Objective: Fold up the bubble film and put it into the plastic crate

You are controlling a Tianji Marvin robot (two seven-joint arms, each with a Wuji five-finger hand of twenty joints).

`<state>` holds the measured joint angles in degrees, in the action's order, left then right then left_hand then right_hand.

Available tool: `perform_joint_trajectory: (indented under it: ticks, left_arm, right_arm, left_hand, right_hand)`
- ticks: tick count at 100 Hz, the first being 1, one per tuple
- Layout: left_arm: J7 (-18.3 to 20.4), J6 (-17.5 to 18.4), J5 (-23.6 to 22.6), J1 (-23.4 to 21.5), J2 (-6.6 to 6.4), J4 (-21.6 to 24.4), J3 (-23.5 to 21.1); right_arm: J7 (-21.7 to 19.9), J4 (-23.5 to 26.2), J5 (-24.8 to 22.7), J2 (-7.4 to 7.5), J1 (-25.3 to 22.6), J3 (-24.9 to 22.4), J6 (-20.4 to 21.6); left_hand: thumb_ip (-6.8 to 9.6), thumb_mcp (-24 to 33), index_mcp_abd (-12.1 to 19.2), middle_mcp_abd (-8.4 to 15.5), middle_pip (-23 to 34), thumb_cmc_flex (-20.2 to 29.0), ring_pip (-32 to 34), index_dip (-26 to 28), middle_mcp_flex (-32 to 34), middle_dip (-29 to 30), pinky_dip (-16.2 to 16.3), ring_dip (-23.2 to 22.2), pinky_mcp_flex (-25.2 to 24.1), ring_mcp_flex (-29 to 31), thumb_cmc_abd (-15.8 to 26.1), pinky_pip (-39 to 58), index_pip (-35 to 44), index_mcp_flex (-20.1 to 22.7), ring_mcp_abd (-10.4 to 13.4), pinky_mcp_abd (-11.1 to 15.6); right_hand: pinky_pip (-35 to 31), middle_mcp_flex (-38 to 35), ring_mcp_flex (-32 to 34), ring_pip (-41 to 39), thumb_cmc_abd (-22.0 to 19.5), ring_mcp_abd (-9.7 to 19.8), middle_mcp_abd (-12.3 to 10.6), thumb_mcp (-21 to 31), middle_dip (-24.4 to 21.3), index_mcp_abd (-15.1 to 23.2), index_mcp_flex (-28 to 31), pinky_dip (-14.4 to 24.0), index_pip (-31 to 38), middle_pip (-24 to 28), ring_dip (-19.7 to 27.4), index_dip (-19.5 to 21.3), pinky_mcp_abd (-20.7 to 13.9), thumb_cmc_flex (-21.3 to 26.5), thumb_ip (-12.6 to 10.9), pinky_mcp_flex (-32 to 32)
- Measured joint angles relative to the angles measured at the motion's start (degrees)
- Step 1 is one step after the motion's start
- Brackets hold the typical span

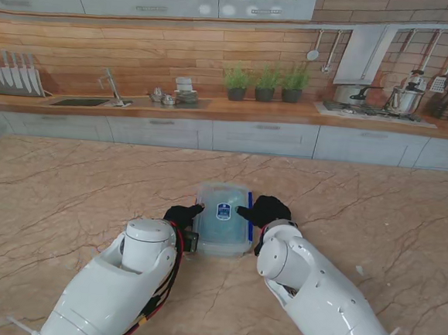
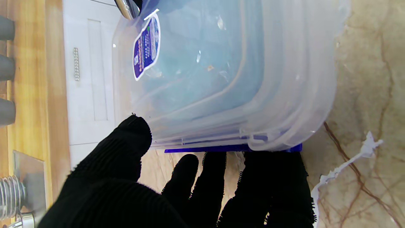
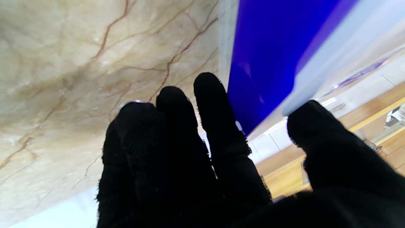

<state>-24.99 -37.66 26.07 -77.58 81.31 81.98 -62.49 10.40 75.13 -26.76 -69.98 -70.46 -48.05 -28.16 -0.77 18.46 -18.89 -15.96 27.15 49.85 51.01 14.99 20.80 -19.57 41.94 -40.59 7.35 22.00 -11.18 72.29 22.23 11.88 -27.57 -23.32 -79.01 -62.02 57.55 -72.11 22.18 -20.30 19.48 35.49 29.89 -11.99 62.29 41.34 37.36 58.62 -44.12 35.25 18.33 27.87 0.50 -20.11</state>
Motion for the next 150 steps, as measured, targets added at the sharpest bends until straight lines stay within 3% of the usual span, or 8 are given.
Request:
perform_joint_trajectory:
  ticks: [33,48,54,92,102,116,143,150]
  left_arm:
    - [-0.9,-1.9,-2.2,-0.3,0.62,-0.1,-0.9]
    - [-0.7,-2.4,-3.4,-0.4,0.62,-0.2,-1.3]
    - [-0.4,-2.4,-4.0,-0.4,0.55,-0.2,-1.3]
    - [-3.0,-2.5,-4.9,-0.7,0.94,-0.2,-1.3]
    - [-2.8,-2.5,-5.3,-0.7,0.98,-0.2,-1.4]
    - [-1.4,-2.5,-8.1,-0.8,0.73,-0.2,-1.2]
    - [-1.7,-1.8,-12.0,-1.1,0.25,-0.2,-0.7]
    - [-1.0,-1.6,-13.8,-1.1,-0.21,-0.1,-0.2]
  right_arm:
    - [0.0,0.2,0.4,-0.1,-0.2,0.1,-0.3]
    - [0.0,0.2,0.6,-0.2,-0.2,0.1,-0.4]
    - [0.0,0.2,0.6,-0.21,-0.2,0.1,-0.4]
    - [0.1,0.2,0.6,-0.32,-0.3,0.1,-0.3]
    - [0.1,0.2,0.6,-0.34,-0.3,0.1,-0.3]
    - [0.0,0.2,0.7,-0.34,-0.2,0.2,-0.5]
    - [-0.3,0.0,0.7,-0.34,0.1,0.6,-0.5]
    - [-0.3,0.0,0.8,-0.34,0.2,0.7,-0.4]
  left_hand:
    - [-0.68,7.2,-0.1,2.4,1.6,-3.8,6.4,-0.2,4.9,-1.1,12.8,-11.4,3.7,4.0,-7.2,4.7,0.0,0.0,0.9,0.0]
    - [-0.84,8.9,0.9,2.8,1.5,-4.4,10.2,-0.8,8.2,-1.1,14.6,-13.3,3.9,5.4,-9.6,6.8,-0.6,0.1,3.1,0.4]
    - [-2.12,8.9,1.9,2.5,1.1,-4.4,10.9,-0.8,10.0,-1.0,15.0,-13.4,3.9,5.4,-9.6,7.6,-1.0,0.1,4.1,0.9]
    - [-2.88,11.4,1.1,0.9,5.5,-5.7,12.9,-1.3,20.6,-3.8,16.5,-15.2,3.9,6.4,-13.0,8.5,-1.2,1.9,5.2,2.3]
    - [-2.92,11.6,0.4,0.8,8.1,-5.8,12.2,-1.4,22.8,-5.1,16.5,-15.2,3.7,6.4,-13.0,8.5,-1.2,4.6,5.2,2.3]
    - [-3.47,11.7,-0.2,0.8,11.4,-6.5,11.4,-0.6,29.4,-5.9,16.5,-14.4,3.6,7.9,-13.0,8.4,-0.5,13.7,4.6,2.2]
    - [-3.92,11.5,0.3,0.7,14.9,-6.9,11.6,4.3,37.4,-8.7,16.4,-13.2,6.7,13.0,-13.0,5.2,9.0,28.7,2.7,-1.5]
    - [-5.53,9.1,1.6,0.7,14.9,-6.3,11.6,4.3,38.0,-9.4,16.4,-13.1,7.0,13.0,-12.6,4.6,10.6,31.4,2.5,-1.9]
  right_hand:
    - [0.0,0.0,0.0,0.0,0.0,-0.1,0.1,-1.2,0.0,2.0,0.0,0.0,0.0,0.0,0.0,0.0,0.4,-0.7,0.8,0.2]
    - [0.0,0.0,-0.1,0.0,0.0,-0.1,0.1,-1.2,0.0,2.0,0.0,0.0,0.0,0.0,0.0,0.1,0.4,-0.7,0.9,0.2]
    - [0.0,0.0,-0.1,0.0,0.0,-0.1,0.1,-1.2,-0.1,2.0,0.0,0.0,0.0,0.0,0.0,0.1,0.5,-0.7,0.9,0.4]
    - [0.0,0.7,-1.2,0.0,0.2,-0.3,0.2,-1.3,-0.1,2.9,0.0,0.0,0.0,0.0,0.0,0.1,0.5,-0.7,0.9,1.4]
    - [0.0,0.7,-1.2,0.0,0.2,-0.3,0.3,-1.3,-0.1,2.9,0.0,0.0,0.0,0.0,0.0,0.1,0.5,-0.7,0.9,1.4]
    - [0.1,0.7,-1.2,0.0,0.2,-0.3,0.3,-1.3,-0.1,2.9,0.0,0.0,-0.1,0.0,0.0,0.2,0.5,-0.7,0.9,1.4]
    - [0.1,0.7,-1.2,0.0,0.2,-0.3,0.3,-1.8,-0.4,3.3,0.0,0.0,-0.1,0.0,0.0,0.6,0.5,-0.8,1.0,1.4]
    - [0.1,0.7,-1.2,0.0,0.2,-0.3,0.3,-1.8,-0.6,3.3,0.0,0.0,-0.1,0.0,0.0,0.6,0.5,-0.8,1.0,1.4]
